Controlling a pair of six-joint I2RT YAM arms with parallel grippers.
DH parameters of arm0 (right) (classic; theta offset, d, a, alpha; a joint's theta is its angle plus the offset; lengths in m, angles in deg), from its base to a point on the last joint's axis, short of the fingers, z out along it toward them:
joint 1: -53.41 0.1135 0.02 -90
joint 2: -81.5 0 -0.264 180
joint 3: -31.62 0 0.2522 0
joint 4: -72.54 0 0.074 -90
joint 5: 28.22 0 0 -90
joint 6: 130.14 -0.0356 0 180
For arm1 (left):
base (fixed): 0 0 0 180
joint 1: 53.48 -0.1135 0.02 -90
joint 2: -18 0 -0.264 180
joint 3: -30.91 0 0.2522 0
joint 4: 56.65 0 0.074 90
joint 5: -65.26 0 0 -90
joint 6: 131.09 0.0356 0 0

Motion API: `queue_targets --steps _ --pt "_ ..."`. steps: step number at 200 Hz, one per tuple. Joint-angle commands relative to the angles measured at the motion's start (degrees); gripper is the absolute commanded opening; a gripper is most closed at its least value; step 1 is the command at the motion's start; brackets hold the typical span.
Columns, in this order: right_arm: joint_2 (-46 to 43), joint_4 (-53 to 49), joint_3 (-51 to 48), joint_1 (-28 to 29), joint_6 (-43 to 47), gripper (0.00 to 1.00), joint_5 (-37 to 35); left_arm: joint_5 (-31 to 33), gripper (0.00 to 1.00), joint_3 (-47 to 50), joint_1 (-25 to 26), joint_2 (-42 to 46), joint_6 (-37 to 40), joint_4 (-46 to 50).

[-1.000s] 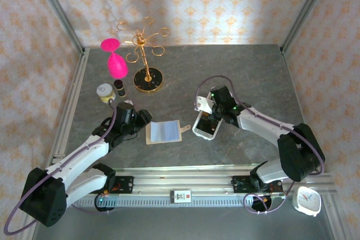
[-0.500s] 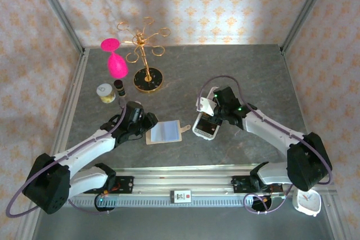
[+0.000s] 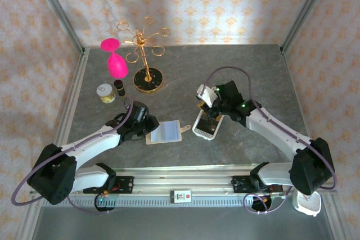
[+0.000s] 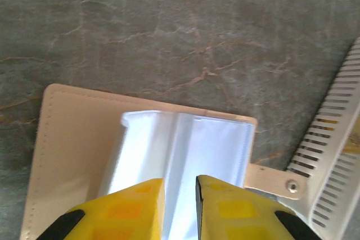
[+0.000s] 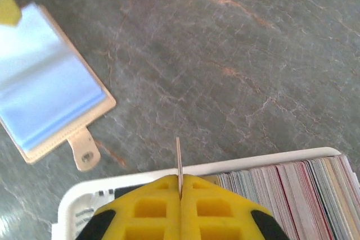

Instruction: Put the credit cards into the card holder

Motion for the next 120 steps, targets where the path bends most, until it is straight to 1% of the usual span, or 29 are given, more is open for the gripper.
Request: queue_targets --steps 1,21,33,48,65,82,96,120 --pt "3.8 -1.6 6.7 0.2 -15.0 0.00 0.2 2.1 0.22 -1.1 0.5 -1.3 1.2 3.2" --pt "9.0 -6.5 10.6 0.2 -21.0 0.00 5.3 2.0 0.20 -1.1 0.5 -2.6 1.1 3.2" --pt "11.1 -7.1 11.5 0.2 -25.9 0.00 8.2 1.9 0.19 -1.4 0.6 -3.1 1.3 3.5" --pt "12.0 -5.2 10.4 0.4 -31.8 0.00 10.9 2.0 0.19 -1.4 0.6 -3.5 1.7 3.8" --pt "11.0 -0.2 7.7 0.9 -39.4 0.00 12.6 2.2 0.19 -1.2 0.6 -3.8 2.7 4.2" --pt "9.2 6.4 4.2 2.2 -47.6 0.00 12.8 1.8 0.18 -0.9 0.6 -4.6 4.2 4.6" --pt "8.1 10.2 2.2 4.1 -52.3 0.00 11.5 2.0 0.16 -0.8 0.5 -5.4 5.6 5.7" --pt "8.7 11.1 1.9 7.3 -58.8 0.00 7.0 2.7 0.15 -0.7 0.5 -5.1 7.5 8.6"
